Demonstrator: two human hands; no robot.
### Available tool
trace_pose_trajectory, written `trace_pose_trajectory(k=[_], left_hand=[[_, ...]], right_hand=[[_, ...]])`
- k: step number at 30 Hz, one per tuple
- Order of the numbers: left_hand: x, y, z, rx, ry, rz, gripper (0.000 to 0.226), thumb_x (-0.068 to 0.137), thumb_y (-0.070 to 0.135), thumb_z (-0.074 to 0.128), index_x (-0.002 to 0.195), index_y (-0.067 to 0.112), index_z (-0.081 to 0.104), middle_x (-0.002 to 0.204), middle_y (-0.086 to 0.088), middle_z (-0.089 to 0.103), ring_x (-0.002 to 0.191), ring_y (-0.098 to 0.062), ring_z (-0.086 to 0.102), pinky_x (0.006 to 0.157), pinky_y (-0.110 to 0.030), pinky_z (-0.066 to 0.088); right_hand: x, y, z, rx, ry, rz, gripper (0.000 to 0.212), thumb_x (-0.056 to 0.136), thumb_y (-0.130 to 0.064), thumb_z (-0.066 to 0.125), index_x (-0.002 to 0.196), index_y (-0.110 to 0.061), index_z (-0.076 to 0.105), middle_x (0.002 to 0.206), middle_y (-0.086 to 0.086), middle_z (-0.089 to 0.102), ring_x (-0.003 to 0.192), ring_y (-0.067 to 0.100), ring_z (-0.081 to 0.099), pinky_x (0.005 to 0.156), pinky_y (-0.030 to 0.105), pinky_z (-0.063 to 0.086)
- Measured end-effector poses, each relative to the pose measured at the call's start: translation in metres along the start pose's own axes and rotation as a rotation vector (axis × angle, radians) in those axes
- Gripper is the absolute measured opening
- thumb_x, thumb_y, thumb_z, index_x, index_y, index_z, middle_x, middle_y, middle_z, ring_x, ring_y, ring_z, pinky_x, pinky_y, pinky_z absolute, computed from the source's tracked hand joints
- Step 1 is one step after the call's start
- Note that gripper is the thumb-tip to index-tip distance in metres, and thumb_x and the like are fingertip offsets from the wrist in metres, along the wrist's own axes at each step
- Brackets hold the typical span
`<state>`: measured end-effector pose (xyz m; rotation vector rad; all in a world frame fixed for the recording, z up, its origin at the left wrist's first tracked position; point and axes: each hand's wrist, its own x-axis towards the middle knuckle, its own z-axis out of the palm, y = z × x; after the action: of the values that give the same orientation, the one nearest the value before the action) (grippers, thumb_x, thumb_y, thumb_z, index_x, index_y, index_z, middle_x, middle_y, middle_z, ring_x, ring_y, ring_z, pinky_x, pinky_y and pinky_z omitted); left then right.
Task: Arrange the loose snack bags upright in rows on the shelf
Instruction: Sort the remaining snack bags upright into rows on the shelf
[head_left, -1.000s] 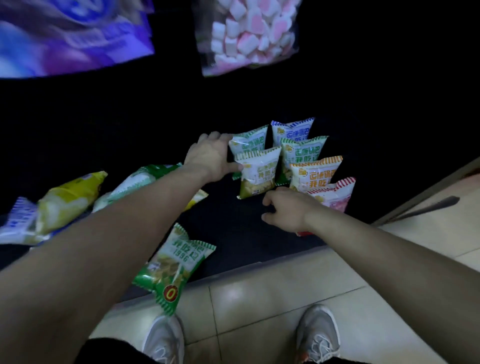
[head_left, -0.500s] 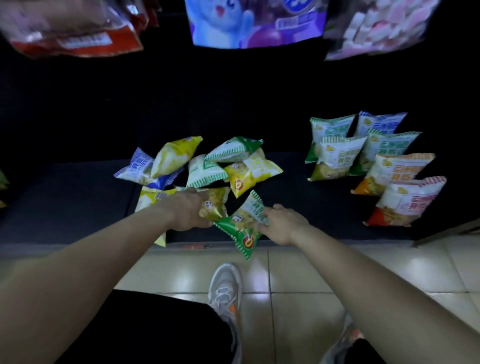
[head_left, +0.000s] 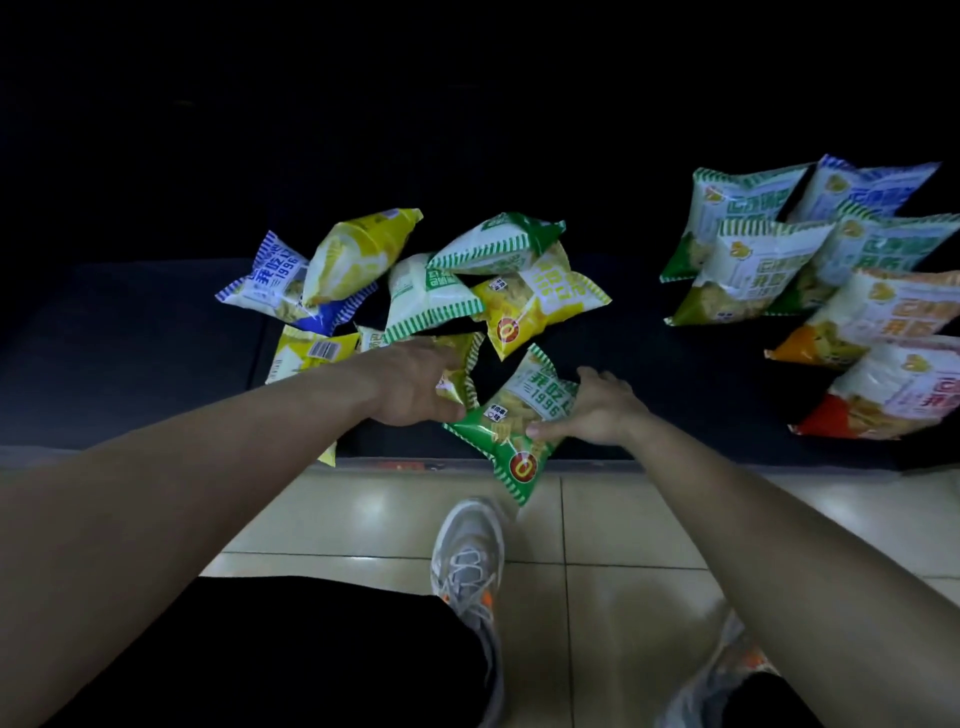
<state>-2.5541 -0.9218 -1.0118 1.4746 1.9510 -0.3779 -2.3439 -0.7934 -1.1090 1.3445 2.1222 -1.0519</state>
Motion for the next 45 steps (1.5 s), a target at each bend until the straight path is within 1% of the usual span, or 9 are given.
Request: trace_pose_trajectory(k=[8, 13, 17, 23, 28, 32, 36, 41, 45], left_hand=[[0.007, -0.007, -0.011, -0.045, 0.010, -0.043, 0.074, 0.092, 0.055, 0.055, 0.152, 0.020, 0.029, 0.154, -0.008, 0.034, 0.139, -0.025, 0.035, 0.107, -0.031, 0.032], [0.006, 0.004, -0.013, -0.024, 0.010, -0.026, 0.071, 0.094, 0.052, 0.055, 0.151, 0.019, 0.030, 0.153, -0.009, 0.035, 0.137, -0.026, 0.037, 0.104, -0.030, 0.034], [0.007, 0.010, -0.015, -0.009, 0.022, -0.017, 0.073, 0.092, 0.054, 0.056, 0.151, 0.019, 0.031, 0.153, -0.008, 0.034, 0.137, -0.026, 0.038, 0.107, -0.034, 0.036], [0.011, 0.018, -0.021, -0.014, 0.076, -0.011, 0.075, 0.090, 0.054, 0.060, 0.151, 0.020, 0.031, 0.151, -0.008, 0.037, 0.135, -0.027, 0.040, 0.108, -0.038, 0.038], [0.011, 0.051, -0.038, -0.214, 0.234, 0.108, 0.087, 0.078, 0.051, 0.076, 0.149, 0.027, 0.032, 0.144, 0.001, 0.048, 0.123, -0.018, 0.051, 0.098, -0.032, 0.044], [0.005, 0.106, -0.059, -0.317, 0.309, 0.275, 0.097, 0.063, 0.057, 0.084, 0.145, 0.036, 0.036, 0.136, 0.012, 0.050, 0.120, -0.012, 0.050, 0.100, -0.035, 0.045], [0.007, 0.162, -0.067, -0.346, 0.277, 0.388, 0.081, 0.060, 0.054, 0.087, 0.131, 0.035, 0.054, 0.126, 0.011, 0.059, 0.117, -0.012, 0.053, 0.098, -0.033, 0.046], [0.035, 0.204, -0.056, -0.336, 0.335, 0.316, 0.080, 0.050, 0.068, 0.083, 0.121, 0.044, 0.058, 0.123, 0.004, 0.063, 0.116, -0.016, 0.054, 0.093, -0.038, 0.052], [0.066, 0.239, -0.053, -0.285, 0.417, 0.246, 0.081, 0.062, 0.058, 0.085, 0.132, 0.033, 0.055, 0.134, -0.002, 0.058, 0.117, -0.020, 0.056, 0.089, -0.038, 0.054]], right_hand=[[0.010, -0.007, -0.010, -0.056, -0.013, -0.091, 0.111, 0.046, -0.074, 0.083, 0.134, -0.019, 0.045, 0.128, 0.008, 0.042, 0.118, 0.028, 0.052, 0.096, 0.039, 0.048], [0.005, -0.006, -0.025, -0.036, 0.027, -0.173, 0.075, 0.064, -0.052, 0.087, 0.122, -0.019, 0.053, 0.118, 0.000, 0.062, 0.104, 0.020, 0.058, 0.086, 0.035, 0.050], [-0.003, -0.002, -0.042, -0.054, 0.127, -0.211, 0.083, 0.065, -0.040, 0.089, 0.135, -0.020, 0.048, 0.126, 0.003, 0.058, 0.111, 0.022, 0.056, 0.086, 0.033, 0.046], [-0.026, 0.011, -0.075, -0.155, 0.253, -0.254, 0.081, 0.054, -0.035, 0.096, 0.120, -0.025, 0.050, 0.118, -0.001, 0.055, 0.099, 0.018, 0.052, 0.076, 0.033, 0.042], [-0.067, 0.018, -0.114, -0.326, 0.284, -0.325, 0.077, 0.060, -0.034, 0.094, 0.121, -0.026, 0.047, 0.117, -0.004, 0.051, 0.098, 0.017, 0.049, 0.072, 0.033, 0.036], [-0.118, 0.025, -0.145, -0.387, 0.322, -0.383, 0.076, 0.061, -0.040, 0.092, 0.120, -0.033, 0.045, 0.119, -0.009, 0.049, 0.102, 0.016, 0.051, 0.079, 0.036, 0.044], [-0.156, 0.050, -0.157, -0.360, 0.345, -0.378, 0.075, 0.061, -0.041, 0.091, 0.120, -0.036, 0.046, 0.121, -0.013, 0.049, 0.106, 0.013, 0.050, 0.082, 0.036, 0.044], [-0.163, 0.106, -0.161, -0.243, 0.424, -0.239, 0.103, 0.069, -0.050, 0.085, 0.151, -0.031, 0.025, 0.152, 0.000, 0.035, 0.134, 0.025, 0.043, 0.100, 0.041, 0.044], [-0.161, 0.168, -0.172, -0.154, 0.444, -0.071, 0.082, 0.084, -0.055, 0.069, 0.150, -0.026, 0.030, 0.147, 0.006, 0.041, 0.132, 0.027, 0.046, 0.100, 0.044, 0.045]])
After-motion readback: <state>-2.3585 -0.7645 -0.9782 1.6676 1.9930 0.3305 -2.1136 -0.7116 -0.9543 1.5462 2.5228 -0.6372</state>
